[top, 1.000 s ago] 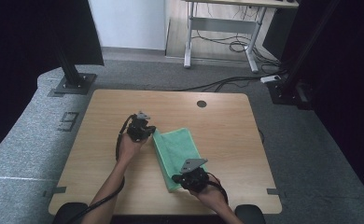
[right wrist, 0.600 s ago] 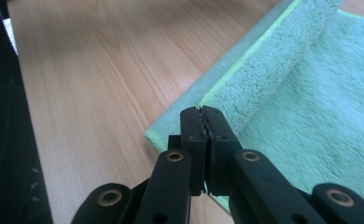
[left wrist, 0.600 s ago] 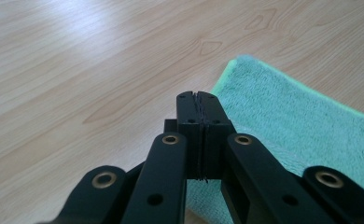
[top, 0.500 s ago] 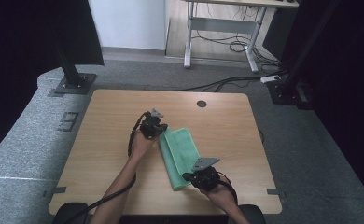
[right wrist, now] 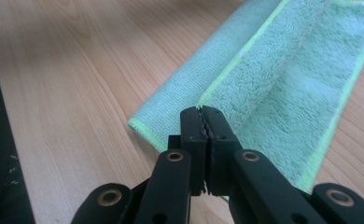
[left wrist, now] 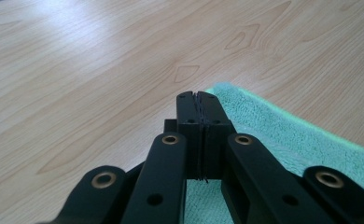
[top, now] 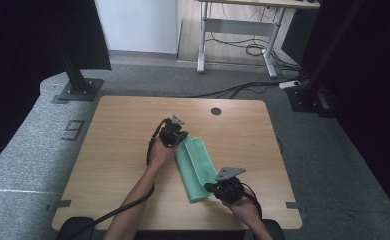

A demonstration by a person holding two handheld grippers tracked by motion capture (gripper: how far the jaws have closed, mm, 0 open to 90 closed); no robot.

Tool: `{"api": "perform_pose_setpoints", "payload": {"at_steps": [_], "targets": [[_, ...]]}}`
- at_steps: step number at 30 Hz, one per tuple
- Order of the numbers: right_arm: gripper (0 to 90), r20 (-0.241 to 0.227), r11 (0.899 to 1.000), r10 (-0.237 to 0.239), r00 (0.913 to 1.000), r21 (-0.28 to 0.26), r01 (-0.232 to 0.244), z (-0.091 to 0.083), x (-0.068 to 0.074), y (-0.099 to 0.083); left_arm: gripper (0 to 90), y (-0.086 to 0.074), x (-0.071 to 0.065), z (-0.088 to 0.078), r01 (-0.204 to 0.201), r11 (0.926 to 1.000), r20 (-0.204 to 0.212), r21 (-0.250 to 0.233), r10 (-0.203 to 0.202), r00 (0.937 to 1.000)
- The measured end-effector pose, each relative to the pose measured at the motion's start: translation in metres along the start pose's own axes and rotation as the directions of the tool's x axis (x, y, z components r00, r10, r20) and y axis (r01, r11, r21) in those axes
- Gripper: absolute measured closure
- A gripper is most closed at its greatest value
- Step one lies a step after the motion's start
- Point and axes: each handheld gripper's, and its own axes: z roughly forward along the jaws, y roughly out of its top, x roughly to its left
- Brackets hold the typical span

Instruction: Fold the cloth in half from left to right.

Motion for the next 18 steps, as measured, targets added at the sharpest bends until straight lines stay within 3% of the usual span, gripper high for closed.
{"api": "perform_pose_setpoints", "payload": {"at_steps": [18], "targets": [[86.6,0.052,0.999,0.041,0.9978,0.032,-0.043,0.003,-0.016,-0.013,87.4,0.001,-0.003,0.028,0.019,0.9998,0.012,0.008,-0.019,0.9997]]}}
